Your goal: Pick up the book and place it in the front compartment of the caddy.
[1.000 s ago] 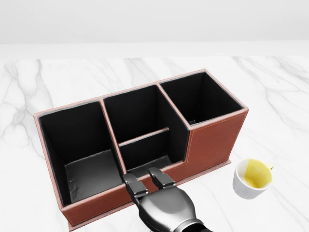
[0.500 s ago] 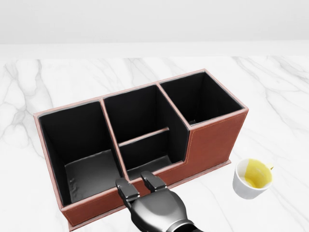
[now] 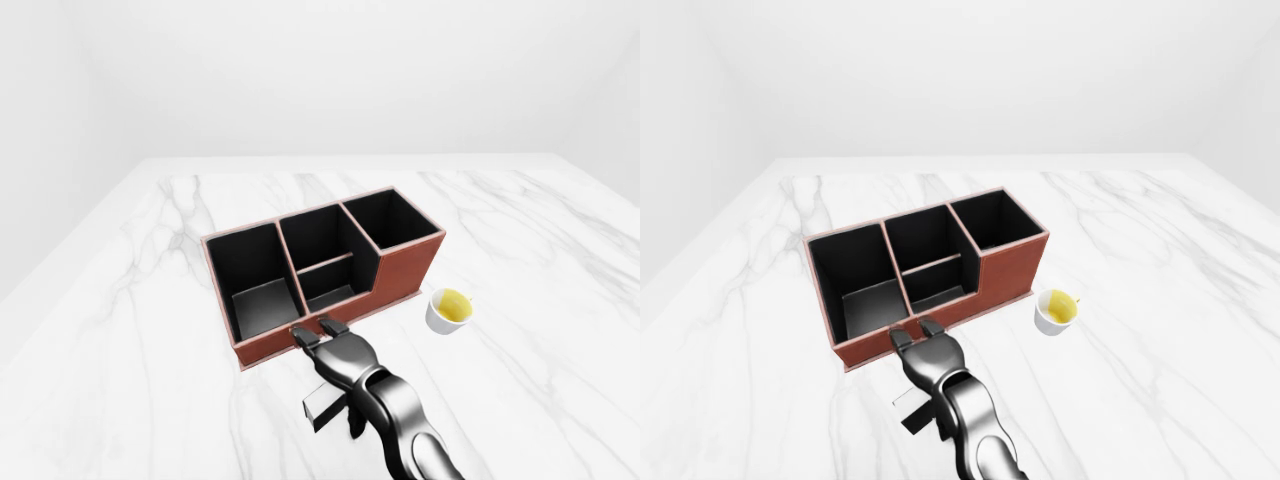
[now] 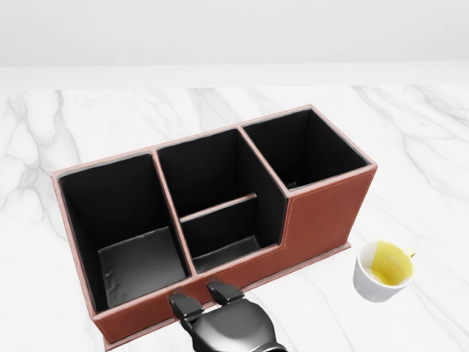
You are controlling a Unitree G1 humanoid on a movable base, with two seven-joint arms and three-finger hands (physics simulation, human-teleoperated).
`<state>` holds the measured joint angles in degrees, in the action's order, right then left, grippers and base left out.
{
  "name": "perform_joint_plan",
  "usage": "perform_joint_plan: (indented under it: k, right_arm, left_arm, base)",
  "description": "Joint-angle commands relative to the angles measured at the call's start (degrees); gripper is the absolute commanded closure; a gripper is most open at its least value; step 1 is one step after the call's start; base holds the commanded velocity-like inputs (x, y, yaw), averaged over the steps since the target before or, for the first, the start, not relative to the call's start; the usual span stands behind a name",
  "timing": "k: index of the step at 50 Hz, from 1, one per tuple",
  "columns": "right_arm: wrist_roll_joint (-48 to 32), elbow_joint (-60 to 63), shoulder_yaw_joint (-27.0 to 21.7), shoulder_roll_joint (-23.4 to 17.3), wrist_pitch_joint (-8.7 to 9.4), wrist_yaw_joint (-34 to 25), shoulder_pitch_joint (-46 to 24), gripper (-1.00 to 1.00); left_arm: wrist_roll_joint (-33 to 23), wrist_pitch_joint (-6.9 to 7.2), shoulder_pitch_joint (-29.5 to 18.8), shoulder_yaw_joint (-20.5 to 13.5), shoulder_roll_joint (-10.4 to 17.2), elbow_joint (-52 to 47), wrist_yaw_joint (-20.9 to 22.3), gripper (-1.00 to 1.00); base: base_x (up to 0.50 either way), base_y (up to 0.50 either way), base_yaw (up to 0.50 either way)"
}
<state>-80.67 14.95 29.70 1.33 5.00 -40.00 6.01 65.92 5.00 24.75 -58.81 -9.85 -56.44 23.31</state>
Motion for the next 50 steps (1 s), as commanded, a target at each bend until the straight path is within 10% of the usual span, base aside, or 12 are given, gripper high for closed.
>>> perform_joint_plan:
  k: [1,2,3,50]
  right_arm:
    - [0.2,-0.7,0.7,-0.2,0.0,0.0,0.7,-0.26]
    - [0.3,-0.6,0.9,-0.5,0.0,0.0,1.0,0.58]
    - [0.4,-0.4,0.9,-0.5,0.0,0.0,1.1,1.0]
    - [-6.8,18.9,1.3,4.0,0.0,0.0,-3.0,1.0]
  left_arm:
    - [0.5,0.0,0.1,-0.5,0.1,0.0,0.0,-1.0]
    - [0.7,0.0,0.1,-0.5,0.2,0.1,-0.2,-1.0]
    - [0.7,0.0,0.1,-0.5,0.2,0.0,-0.2,-1.0]
    - [0.4,0.0,-0.1,2.5,0.3,-3.4,-2.9,-1.0]
  base:
    - [0.0,0.0,0.0]
    - [0.0,0.0,0.0]
    - [0.0,0.0,0.0]
    - [0.0,0.0,0.0]
